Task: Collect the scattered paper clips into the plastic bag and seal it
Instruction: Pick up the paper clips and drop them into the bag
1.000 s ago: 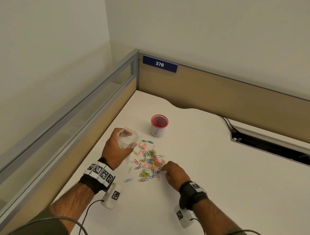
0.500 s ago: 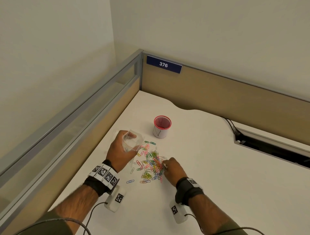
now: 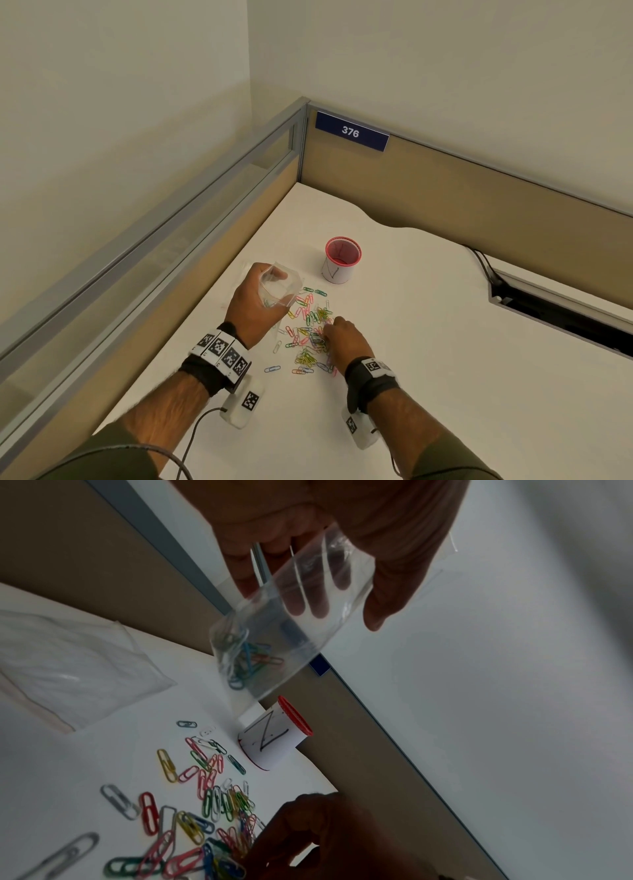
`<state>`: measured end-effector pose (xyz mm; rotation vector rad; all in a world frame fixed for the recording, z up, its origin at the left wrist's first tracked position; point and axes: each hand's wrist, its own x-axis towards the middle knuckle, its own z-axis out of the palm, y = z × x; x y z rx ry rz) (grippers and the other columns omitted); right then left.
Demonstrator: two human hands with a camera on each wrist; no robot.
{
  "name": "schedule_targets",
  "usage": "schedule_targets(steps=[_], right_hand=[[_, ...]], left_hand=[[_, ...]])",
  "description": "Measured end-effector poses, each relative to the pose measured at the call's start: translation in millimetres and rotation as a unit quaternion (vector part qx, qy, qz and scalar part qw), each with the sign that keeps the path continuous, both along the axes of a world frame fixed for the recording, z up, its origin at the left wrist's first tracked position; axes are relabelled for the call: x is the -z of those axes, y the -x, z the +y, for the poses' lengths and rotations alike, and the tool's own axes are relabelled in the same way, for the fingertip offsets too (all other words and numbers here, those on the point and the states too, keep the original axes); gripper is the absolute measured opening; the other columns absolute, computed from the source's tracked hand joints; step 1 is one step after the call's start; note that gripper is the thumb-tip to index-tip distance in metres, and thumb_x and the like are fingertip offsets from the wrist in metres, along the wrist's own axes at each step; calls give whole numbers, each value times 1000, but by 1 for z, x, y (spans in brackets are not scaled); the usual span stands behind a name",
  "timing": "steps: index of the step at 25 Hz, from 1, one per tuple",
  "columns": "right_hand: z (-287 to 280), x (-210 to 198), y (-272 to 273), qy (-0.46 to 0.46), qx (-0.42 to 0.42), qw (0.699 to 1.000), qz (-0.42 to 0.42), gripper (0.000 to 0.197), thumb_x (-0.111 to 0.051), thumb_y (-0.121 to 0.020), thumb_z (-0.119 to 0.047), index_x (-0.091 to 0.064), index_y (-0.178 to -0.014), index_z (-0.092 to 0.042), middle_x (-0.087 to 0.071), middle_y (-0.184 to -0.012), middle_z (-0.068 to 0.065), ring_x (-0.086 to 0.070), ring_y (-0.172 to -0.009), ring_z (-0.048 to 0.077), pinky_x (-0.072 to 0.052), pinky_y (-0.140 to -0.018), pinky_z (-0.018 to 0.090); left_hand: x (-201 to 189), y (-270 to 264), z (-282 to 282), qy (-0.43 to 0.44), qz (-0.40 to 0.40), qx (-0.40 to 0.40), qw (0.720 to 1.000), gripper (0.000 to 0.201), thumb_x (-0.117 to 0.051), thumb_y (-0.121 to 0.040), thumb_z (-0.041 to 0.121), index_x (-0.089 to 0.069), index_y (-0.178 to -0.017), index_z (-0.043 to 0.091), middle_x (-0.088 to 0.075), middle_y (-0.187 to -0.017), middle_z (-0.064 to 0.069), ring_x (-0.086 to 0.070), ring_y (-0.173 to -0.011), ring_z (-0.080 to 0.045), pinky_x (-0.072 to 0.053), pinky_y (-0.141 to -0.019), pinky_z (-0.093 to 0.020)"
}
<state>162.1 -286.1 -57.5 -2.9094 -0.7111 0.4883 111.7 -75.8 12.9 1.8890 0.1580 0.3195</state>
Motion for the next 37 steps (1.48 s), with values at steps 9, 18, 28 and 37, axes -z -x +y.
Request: schedule_targets(steps=[9,18,28,37], right_hand=[[-20,-43,-17,-250,197,946,56,12,-64,-81,-2,-71,-76,-10,-68,-76,3,-65,-73,20,-54,-73,30],[16,-172,-11,-441,135,887,4,7,-71,-82,-7,-73,-84,-13,-72,-81,-1,-68,-71,10,-56,-70,15],[53,-186,-5,-272,7,954,-124,16,-52,-94,-14,-68,-97,-14,-66,-95,0,-60,-84,14,-52,-77,26],[-25,-47,-30,-23,168,983,75,27,-50,-91,-10,-61,-116,-11,-57,-125,11,-54,-116,27,-43,-99,32]], left_hand=[[5,-8,-3,4,-2,1,1000,43,-83,-76,21,-54,-107,23,-64,-110,7,-60,-113,-14,-47,-97,-29],[7,-20,-20,-16,-5,39,999,41,-80,-74,28,-54,-106,24,-64,-108,11,-61,-111,-12,-48,-94,-27],[-2,-22,-30,-24,8,49,998,42,-80,-77,23,-51,-106,28,-64,-100,15,-63,-100,-8,-49,-85,-19],[-6,-9,3,3,-7,21,1000,38,-83,-76,19,-55,-102,25,-68,-106,7,-63,-109,-12,-47,-94,-25]])
